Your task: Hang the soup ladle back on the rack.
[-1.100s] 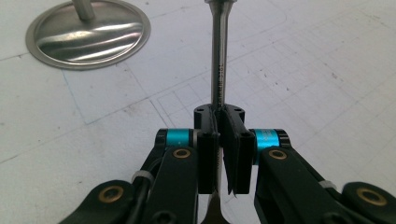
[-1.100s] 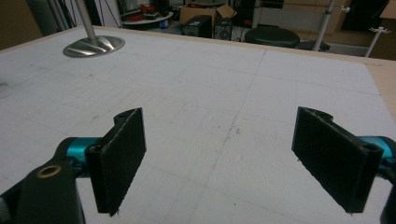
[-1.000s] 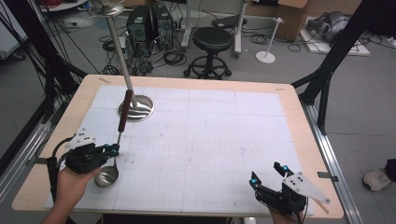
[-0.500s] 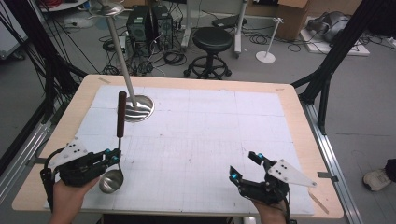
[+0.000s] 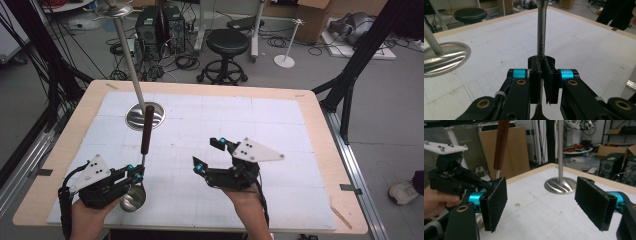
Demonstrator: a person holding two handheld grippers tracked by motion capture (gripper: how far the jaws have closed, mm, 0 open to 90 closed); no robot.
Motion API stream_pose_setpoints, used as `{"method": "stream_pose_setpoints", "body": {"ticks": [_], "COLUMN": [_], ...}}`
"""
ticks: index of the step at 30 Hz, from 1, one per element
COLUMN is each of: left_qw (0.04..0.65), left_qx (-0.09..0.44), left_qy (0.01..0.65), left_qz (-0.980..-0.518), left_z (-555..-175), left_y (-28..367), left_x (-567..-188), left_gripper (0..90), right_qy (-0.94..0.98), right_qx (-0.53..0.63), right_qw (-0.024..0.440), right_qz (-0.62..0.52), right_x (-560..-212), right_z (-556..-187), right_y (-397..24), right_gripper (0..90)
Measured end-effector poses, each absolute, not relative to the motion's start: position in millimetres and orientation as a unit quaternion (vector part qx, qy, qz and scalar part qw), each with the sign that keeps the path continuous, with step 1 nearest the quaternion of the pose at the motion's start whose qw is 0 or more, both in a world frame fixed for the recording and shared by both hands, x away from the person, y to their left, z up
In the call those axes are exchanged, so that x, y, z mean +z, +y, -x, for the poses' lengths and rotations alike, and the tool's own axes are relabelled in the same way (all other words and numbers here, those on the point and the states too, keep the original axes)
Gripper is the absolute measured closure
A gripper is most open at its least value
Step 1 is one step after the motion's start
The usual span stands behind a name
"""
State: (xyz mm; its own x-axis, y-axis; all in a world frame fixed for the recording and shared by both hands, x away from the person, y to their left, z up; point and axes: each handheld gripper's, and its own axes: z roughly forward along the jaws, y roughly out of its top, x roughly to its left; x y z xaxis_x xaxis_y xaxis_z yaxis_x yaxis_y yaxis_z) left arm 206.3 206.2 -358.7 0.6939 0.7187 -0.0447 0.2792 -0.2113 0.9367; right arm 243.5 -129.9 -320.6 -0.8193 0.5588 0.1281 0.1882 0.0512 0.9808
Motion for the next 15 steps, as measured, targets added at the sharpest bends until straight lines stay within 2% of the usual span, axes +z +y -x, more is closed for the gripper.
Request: {"method": "stream_pose_setpoints", "body": {"ticks": [12,13,15], "left_qw": [0.529,0.530,0.530], "left_qx": [0.212,0.211,0.211], "left_qy": [0.325,0.326,0.325], "left_qz": [-0.755,-0.754,-0.754], "left_z": [-207.4,-207.5,-207.6], "left_y": [186.7,184.6,183.1], "left_x": [-357.8,-358.1,-357.9], "left_gripper": [84.0,84.0,84.0], "right_qy": [0.721,0.720,0.717], "right_qx": [0.644,0.647,0.653], "right_qw": [0.118,0.114,0.103], "right_qz": [-0.228,-0.221,-0.218], "right_x": [-302.1,-300.0,-298.4], "right_z": [-258.3,-259.9,-261.5], "right_y": [-76.6,-71.6,-68.5], "right_gripper": [27.2,32.7,36.1]}}
